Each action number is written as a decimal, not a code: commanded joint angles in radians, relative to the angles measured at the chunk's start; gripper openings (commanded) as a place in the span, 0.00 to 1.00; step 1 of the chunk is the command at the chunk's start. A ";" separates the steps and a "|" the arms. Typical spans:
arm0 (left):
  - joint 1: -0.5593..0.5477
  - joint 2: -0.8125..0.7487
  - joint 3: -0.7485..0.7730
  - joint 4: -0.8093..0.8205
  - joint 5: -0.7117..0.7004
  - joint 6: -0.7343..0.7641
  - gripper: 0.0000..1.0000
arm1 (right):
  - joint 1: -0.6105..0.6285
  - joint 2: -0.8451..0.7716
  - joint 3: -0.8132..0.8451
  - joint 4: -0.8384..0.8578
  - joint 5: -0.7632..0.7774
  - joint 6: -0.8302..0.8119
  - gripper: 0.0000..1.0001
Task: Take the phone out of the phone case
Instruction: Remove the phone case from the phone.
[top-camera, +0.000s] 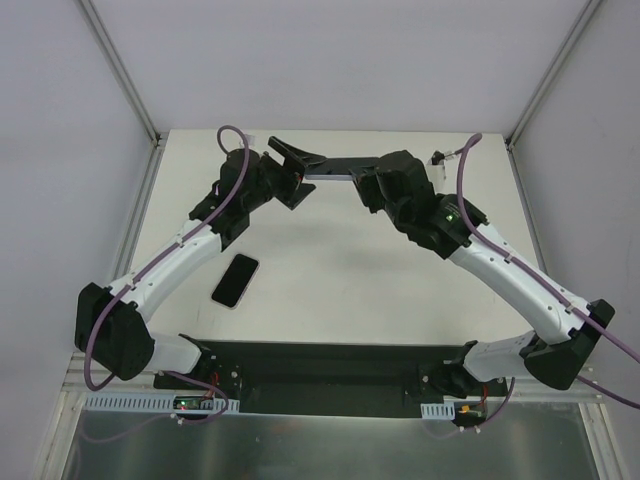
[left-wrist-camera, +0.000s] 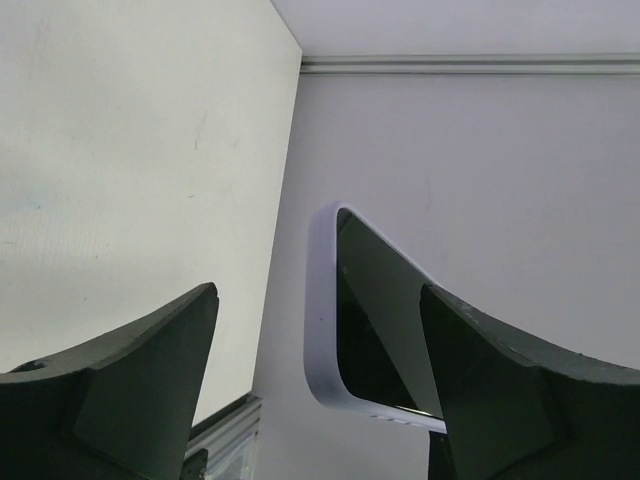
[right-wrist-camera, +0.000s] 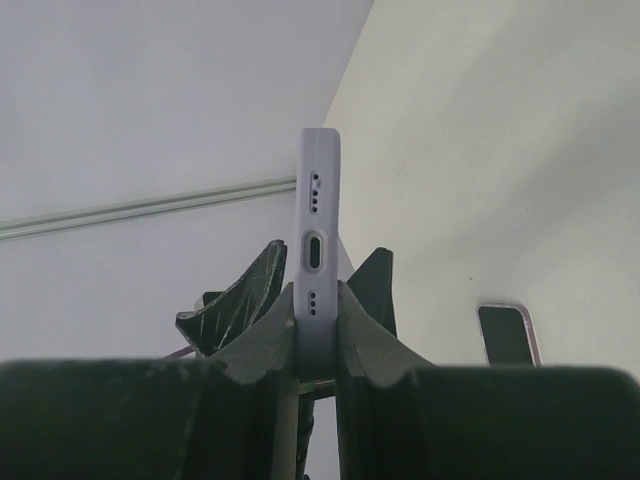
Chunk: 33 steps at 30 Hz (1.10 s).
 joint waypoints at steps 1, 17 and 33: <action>-0.008 -0.045 0.043 -0.010 -0.033 0.049 0.80 | 0.007 -0.011 0.055 0.009 0.022 0.036 0.01; 0.067 -0.051 0.053 -0.007 0.181 0.024 0.75 | 0.015 -0.036 -0.100 0.221 -0.031 0.076 0.01; 0.214 -0.080 -0.169 0.351 0.421 -0.167 0.75 | -0.037 -0.068 -0.267 0.513 -0.200 -0.012 0.01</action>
